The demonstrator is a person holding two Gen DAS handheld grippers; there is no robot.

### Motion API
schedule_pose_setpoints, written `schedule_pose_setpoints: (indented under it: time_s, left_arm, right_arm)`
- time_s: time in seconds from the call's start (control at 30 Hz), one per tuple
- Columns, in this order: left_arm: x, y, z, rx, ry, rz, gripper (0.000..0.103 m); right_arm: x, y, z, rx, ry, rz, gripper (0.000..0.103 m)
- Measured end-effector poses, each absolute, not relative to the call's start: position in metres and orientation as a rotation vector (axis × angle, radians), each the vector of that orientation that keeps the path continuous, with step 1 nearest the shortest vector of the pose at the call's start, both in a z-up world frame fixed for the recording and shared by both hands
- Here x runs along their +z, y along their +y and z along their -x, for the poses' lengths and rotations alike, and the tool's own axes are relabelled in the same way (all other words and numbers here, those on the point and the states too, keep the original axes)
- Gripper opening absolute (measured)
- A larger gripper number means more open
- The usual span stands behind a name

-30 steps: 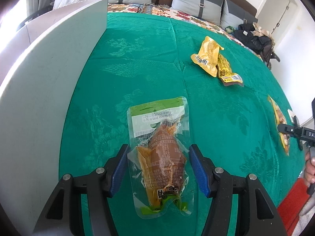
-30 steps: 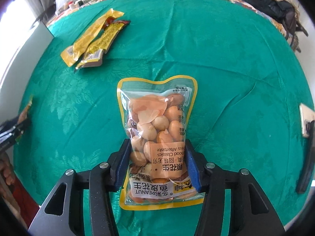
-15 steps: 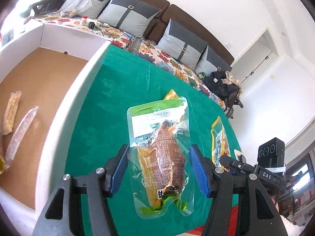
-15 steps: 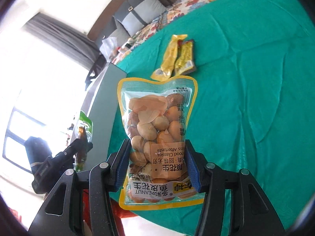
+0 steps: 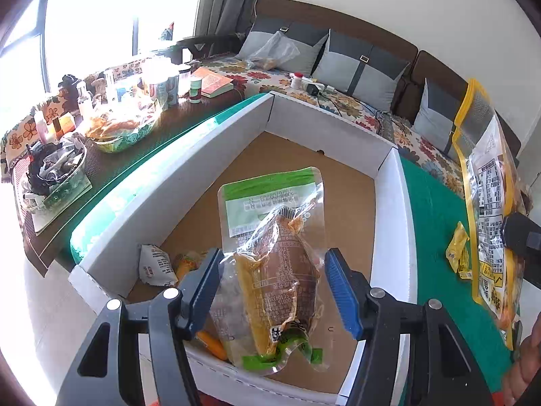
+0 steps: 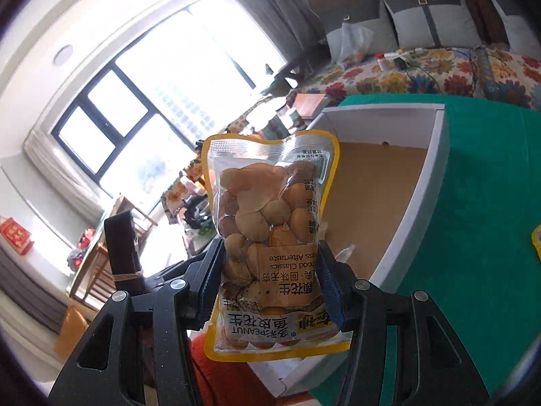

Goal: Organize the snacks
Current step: 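Carry both packs into the white box and open both tools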

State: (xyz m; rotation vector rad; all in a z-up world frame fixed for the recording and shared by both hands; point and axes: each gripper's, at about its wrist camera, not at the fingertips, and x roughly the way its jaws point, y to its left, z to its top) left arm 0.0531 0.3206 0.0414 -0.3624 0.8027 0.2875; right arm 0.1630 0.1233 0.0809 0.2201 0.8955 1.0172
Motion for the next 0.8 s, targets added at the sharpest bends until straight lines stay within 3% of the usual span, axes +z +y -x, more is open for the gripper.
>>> schedule_pose_setpoints:
  time_s: [0.8]
  left_arm:
    - [0.031,0.32,-0.043,0.472,0.819,0.215,0.063]
  right_arm:
    - [0.062,0.155,-0.158,0.953,0.884,-0.077,0.059]
